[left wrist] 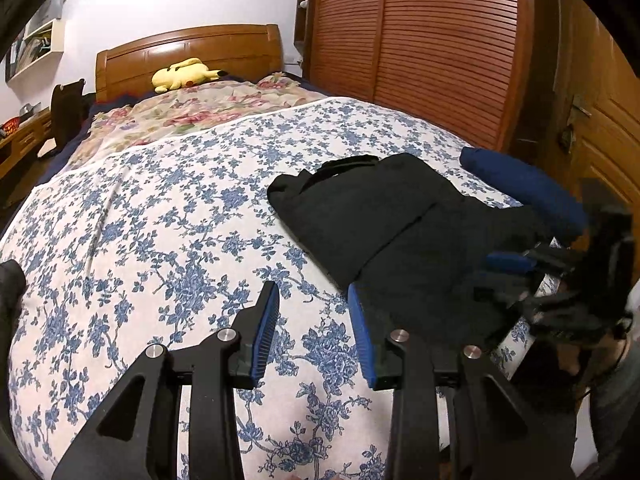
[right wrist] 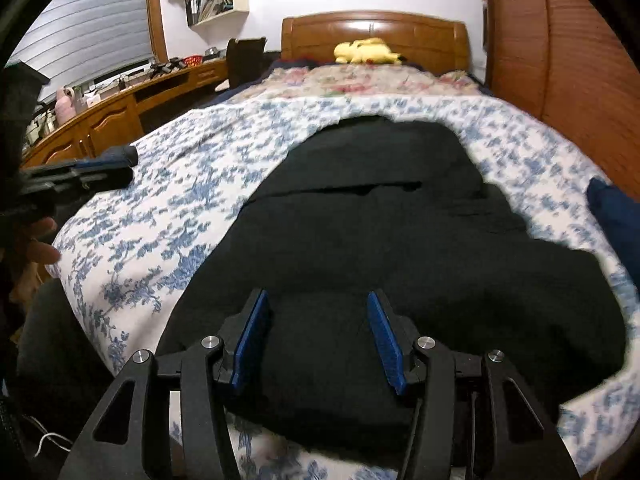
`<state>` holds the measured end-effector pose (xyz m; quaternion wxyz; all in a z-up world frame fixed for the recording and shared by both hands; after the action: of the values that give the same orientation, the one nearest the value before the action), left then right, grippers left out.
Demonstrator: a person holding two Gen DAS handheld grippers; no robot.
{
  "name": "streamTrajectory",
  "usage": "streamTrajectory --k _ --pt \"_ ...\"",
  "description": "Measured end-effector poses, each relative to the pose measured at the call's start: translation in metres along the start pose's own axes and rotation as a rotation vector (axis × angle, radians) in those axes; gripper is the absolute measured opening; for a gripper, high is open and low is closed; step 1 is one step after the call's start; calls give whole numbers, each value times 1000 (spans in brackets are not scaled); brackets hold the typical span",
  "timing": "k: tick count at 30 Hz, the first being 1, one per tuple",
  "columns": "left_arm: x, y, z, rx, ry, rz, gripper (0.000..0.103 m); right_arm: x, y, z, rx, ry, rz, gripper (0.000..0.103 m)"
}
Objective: Fold large clothes
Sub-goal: 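Open the right tool and move both tools to the folded black coat, then grasp the folded coat edge with the left tool while the right tool grasps beside it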
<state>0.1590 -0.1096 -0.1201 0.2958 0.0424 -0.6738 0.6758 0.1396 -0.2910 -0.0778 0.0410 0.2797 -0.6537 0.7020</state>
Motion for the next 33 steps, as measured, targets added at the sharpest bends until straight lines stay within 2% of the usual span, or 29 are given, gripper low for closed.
streamTrajectory --k 4,8,17,29,31,32,33 --pt "-6 -1 4 2 21 3 37 25 -11 37 1 104 26 53" --pt "-17 -2 12 -7 44 -2 37 14 10 67 -16 164 -67 53" --pt "-58 -17 21 -59 66 -23 37 21 14 63 -30 180 -57 53" --pt "-162 -25 19 -80 70 -122 37 49 31 73 -53 221 -60 53" --pt "-172 -26 16 -99 43 -125 42 50 30 73 -57 224 -59 53" --pt "-177 -27 14 -106 21 -127 50 51 30 73 -59 224 -59 54" --pt "-182 -27 10 -109 0 -131 52 52 30 73 -61 225 -60 55"
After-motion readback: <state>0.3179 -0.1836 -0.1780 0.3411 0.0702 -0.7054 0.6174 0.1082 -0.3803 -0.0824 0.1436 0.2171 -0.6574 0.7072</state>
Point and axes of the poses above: each gripper's, at about its wrist camera, not at the fingertips, and x roughly against the way its jaws point, z to its right, y to its underside, the point moved 6 cm from there along -x, roughly the way its jaws point, and after that the axes turned 11 degrees about z, right-handed, at the moved point
